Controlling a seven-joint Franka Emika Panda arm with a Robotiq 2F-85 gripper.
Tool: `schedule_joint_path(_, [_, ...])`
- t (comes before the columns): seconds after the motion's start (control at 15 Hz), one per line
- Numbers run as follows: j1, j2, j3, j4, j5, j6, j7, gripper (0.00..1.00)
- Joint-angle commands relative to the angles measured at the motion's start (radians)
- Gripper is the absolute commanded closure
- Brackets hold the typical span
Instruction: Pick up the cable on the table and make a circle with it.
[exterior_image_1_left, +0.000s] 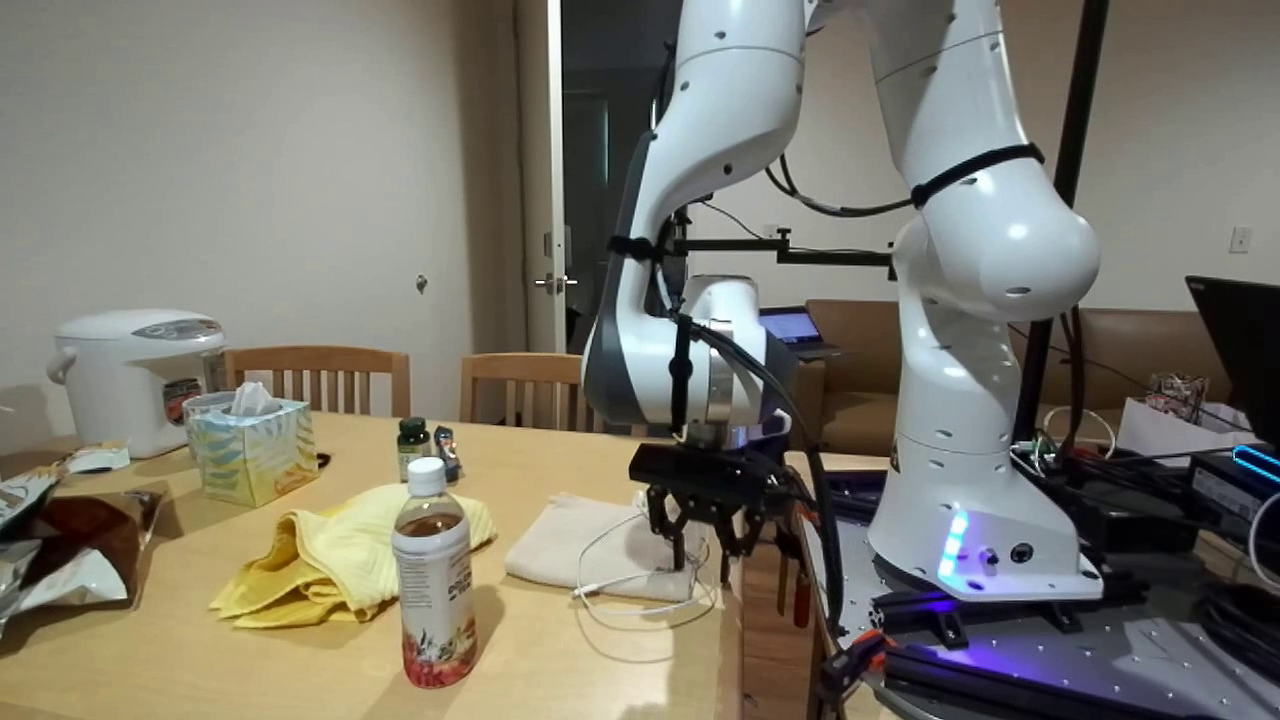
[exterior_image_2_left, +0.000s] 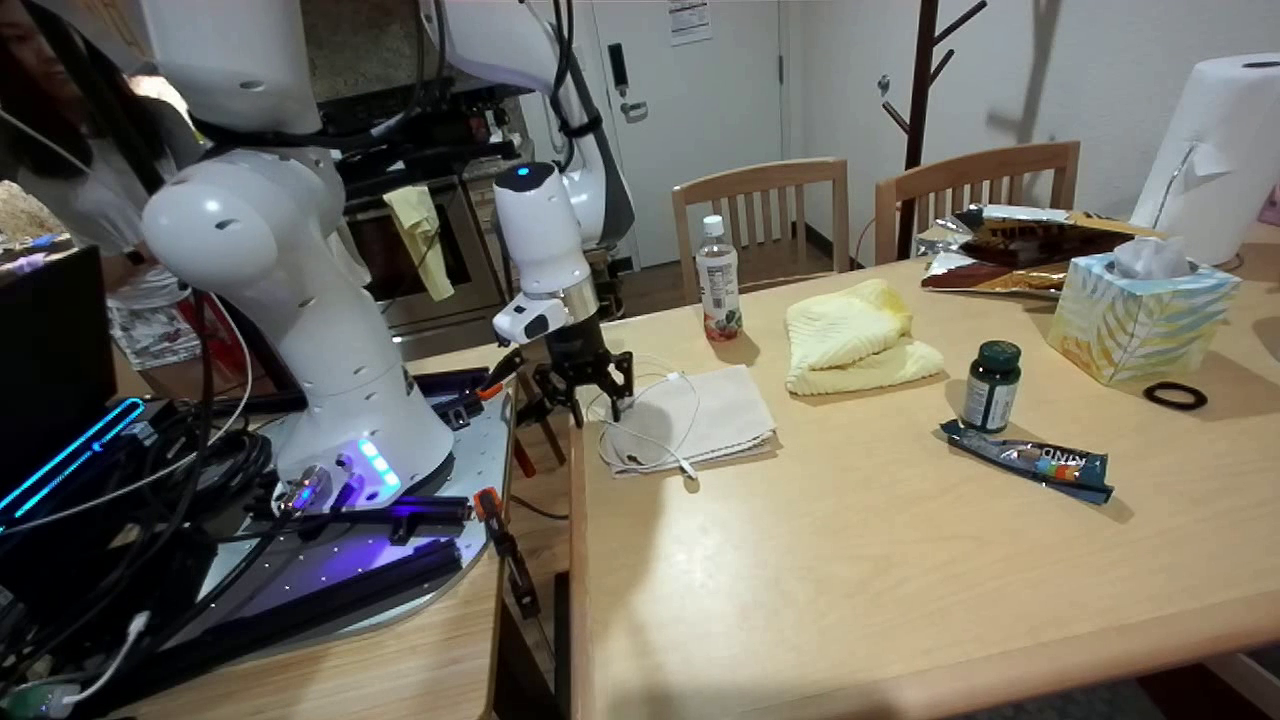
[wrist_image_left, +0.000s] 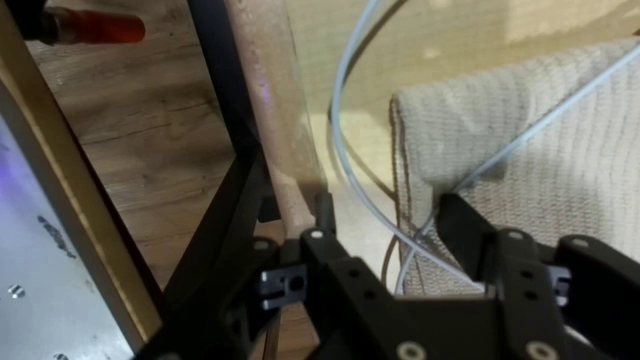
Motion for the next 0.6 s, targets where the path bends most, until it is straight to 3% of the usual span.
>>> schedule_joint_path(0.0, [-0.115, -0.029, 0.102, -0.011, 0.084, 0.040, -0.140, 0.74])
schedule_joint_path(0.27, [-0.236, -0.043, 0.209, -0.007, 0.146, 0.066, -0.256, 0.98])
schedule_joint_path(0.53, [-0.364, -0.043, 0.323, -0.005, 0.177, 0.082, -0.341, 1.00])
